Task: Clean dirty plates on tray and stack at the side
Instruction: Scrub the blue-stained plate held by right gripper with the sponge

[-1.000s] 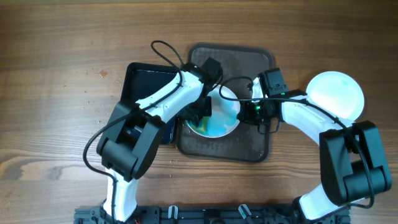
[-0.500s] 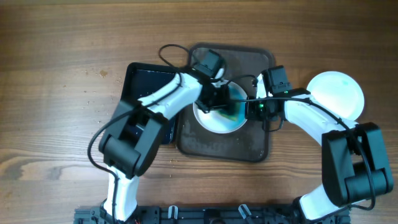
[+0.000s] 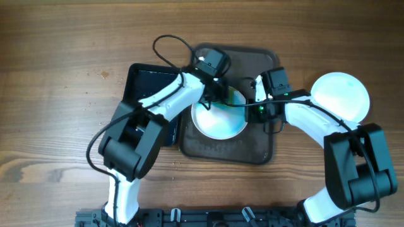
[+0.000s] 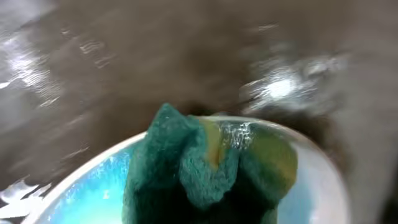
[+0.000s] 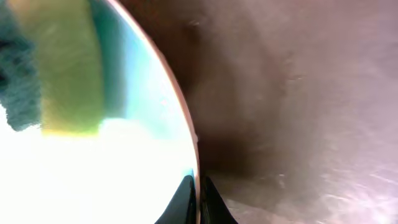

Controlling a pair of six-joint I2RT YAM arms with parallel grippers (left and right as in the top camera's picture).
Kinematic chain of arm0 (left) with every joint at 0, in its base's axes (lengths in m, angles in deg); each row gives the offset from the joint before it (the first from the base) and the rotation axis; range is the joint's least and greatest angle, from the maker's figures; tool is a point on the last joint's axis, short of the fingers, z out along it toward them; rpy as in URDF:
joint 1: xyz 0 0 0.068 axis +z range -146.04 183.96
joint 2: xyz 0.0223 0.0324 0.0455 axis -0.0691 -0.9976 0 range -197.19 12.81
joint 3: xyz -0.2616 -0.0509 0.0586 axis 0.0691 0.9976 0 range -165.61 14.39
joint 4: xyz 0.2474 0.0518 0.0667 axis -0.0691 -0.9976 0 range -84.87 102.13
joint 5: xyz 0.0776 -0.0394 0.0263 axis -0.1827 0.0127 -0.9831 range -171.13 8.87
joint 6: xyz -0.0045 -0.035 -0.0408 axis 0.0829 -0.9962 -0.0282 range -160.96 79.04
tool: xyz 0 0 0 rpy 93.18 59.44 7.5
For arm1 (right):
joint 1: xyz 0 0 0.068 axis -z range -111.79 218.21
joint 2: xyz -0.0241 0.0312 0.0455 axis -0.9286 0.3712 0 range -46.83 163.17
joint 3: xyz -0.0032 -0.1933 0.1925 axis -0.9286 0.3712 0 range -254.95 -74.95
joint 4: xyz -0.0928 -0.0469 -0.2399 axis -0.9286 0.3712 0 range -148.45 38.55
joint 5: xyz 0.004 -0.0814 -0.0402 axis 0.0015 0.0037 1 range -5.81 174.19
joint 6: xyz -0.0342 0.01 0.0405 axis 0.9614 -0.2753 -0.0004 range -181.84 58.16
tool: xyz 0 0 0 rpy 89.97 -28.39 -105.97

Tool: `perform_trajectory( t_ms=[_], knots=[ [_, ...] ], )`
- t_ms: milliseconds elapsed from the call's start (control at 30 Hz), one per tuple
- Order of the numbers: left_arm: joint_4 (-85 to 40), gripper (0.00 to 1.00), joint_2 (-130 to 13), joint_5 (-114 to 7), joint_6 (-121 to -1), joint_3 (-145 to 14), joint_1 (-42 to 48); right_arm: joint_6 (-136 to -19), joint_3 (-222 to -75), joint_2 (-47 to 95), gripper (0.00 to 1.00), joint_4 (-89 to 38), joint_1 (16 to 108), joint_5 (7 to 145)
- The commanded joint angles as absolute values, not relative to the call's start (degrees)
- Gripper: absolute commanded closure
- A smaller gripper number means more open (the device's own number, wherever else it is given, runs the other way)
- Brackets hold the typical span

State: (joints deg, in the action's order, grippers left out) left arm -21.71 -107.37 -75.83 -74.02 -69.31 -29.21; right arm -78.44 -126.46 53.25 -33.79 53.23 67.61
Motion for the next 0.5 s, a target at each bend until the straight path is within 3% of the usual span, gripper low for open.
perform_trajectory(
  t_ms=[0, 100, 233, 300, 467],
  knots=[
    [-31.8, 0.96, -108.9, -93.8, -72.7, -68.5, -23.4, -79.1, -125.1, 54.6, 0.96, -31.4, 53.5, 70.7],
    [-38.3, 0.96, -108.3, -85.6, -71.2, -68.5, -23.4, -82.1, -125.1, 54.6, 0.96, -31.4, 53.6, 72.6],
    [-42.3, 0.96, -108.0, -56.1, -59.4, -68.5, -23.4, -83.1, -125.1, 54.6, 0.96, -31.4, 53.6, 72.6],
    [-42.8, 0.96, -108.0, -48.2, -56.2, -68.4, -24.1, -83.4, -125.1, 54.6, 0.96, -31.4, 53.6, 72.6],
    [-38.3, 0.96, -108.1, -51.1, -56.1, -67.1, -28.2, -84.5, -125.1, 54.6, 0.96, -31.4, 53.6, 72.6]
  ],
)
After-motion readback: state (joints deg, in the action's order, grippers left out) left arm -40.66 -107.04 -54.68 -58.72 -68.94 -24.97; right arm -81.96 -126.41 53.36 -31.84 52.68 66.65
